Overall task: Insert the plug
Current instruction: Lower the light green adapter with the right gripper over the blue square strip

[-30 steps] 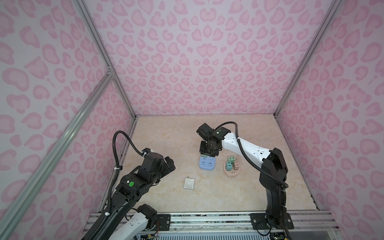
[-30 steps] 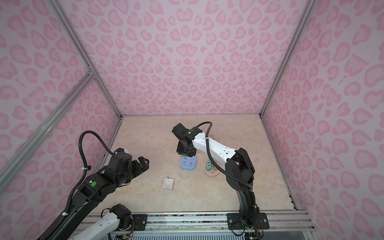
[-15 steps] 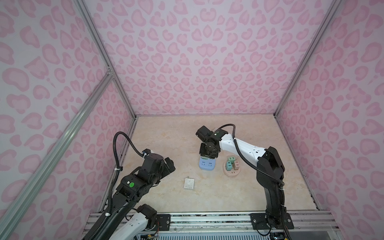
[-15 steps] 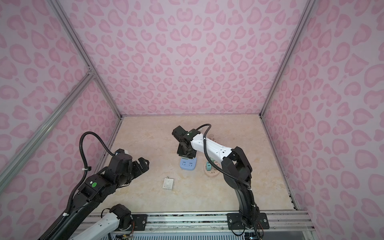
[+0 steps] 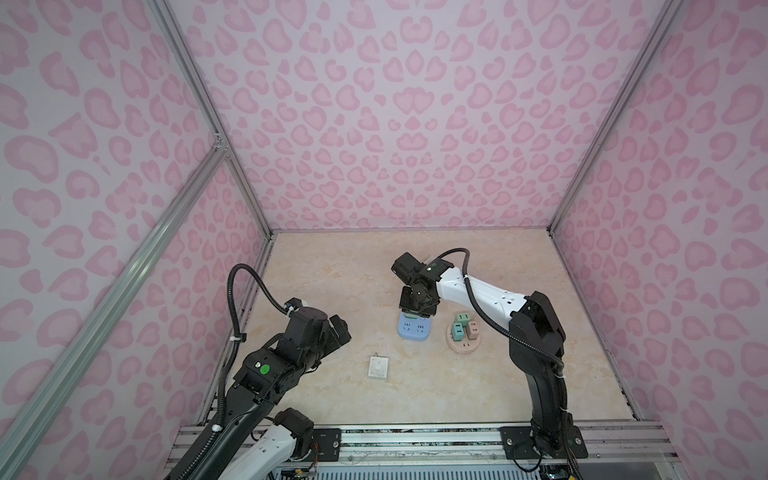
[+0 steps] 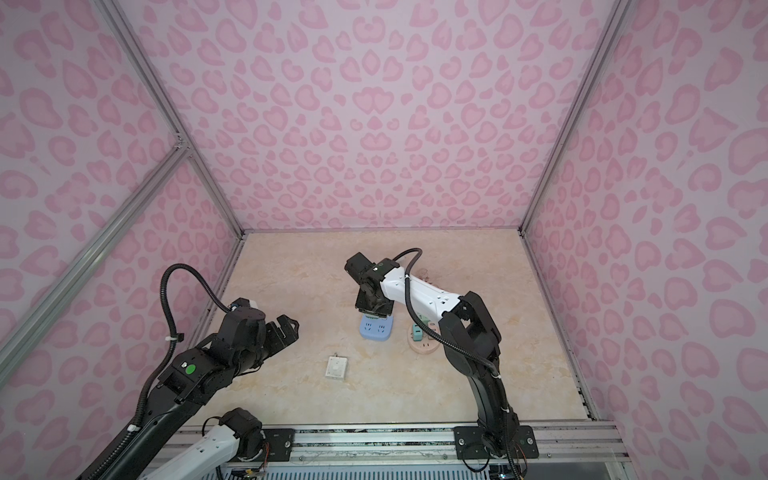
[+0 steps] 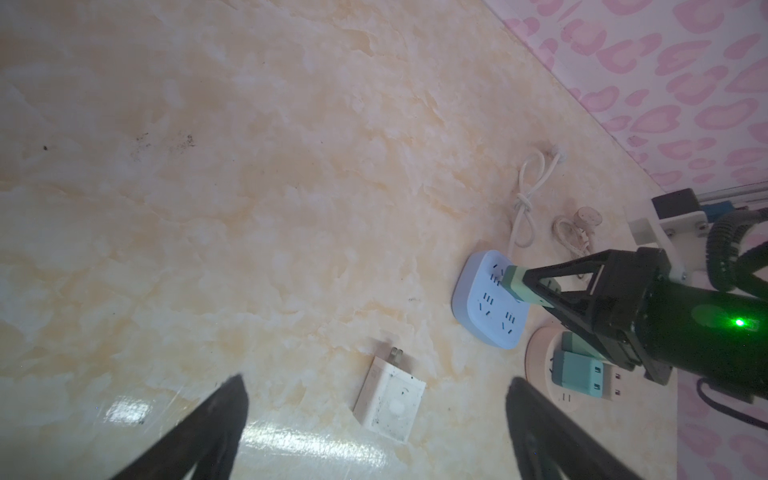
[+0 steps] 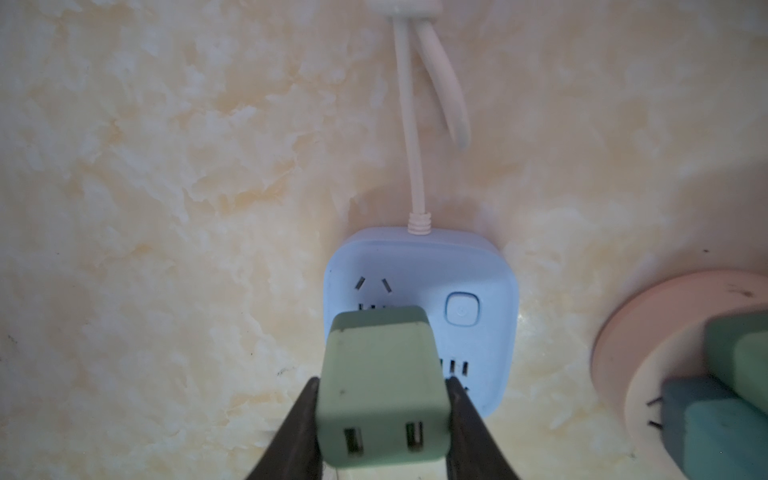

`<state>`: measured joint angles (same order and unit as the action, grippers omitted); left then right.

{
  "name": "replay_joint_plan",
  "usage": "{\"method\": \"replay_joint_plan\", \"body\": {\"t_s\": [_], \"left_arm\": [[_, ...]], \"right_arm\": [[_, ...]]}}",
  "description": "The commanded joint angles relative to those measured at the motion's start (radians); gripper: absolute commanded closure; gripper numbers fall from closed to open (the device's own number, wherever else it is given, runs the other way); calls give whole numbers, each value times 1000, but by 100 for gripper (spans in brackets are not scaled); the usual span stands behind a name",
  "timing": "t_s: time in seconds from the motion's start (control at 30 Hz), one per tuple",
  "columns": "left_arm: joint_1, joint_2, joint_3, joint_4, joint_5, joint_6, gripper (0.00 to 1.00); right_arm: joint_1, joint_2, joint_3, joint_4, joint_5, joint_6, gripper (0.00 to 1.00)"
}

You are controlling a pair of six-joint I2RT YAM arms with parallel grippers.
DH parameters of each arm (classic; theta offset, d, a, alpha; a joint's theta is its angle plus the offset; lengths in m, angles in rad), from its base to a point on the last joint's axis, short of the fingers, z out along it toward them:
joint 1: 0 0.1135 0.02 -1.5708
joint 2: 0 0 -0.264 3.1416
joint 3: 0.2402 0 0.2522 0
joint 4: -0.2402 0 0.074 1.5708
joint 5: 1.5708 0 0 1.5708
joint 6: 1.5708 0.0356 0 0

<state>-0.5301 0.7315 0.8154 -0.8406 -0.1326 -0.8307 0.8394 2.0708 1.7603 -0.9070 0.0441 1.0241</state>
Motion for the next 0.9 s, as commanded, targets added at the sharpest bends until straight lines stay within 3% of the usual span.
{"method": "replay_joint_plan", "body": {"t_s": [0.0,0.87], "left_arm": [[2,6,-8,23,-11,0,1],[8,17,-40,53,-11,16,1]], "right_arm": [[2,31,4,-17,-23,-15,100],[17,35,5,-29,-33,-42,100]]}}
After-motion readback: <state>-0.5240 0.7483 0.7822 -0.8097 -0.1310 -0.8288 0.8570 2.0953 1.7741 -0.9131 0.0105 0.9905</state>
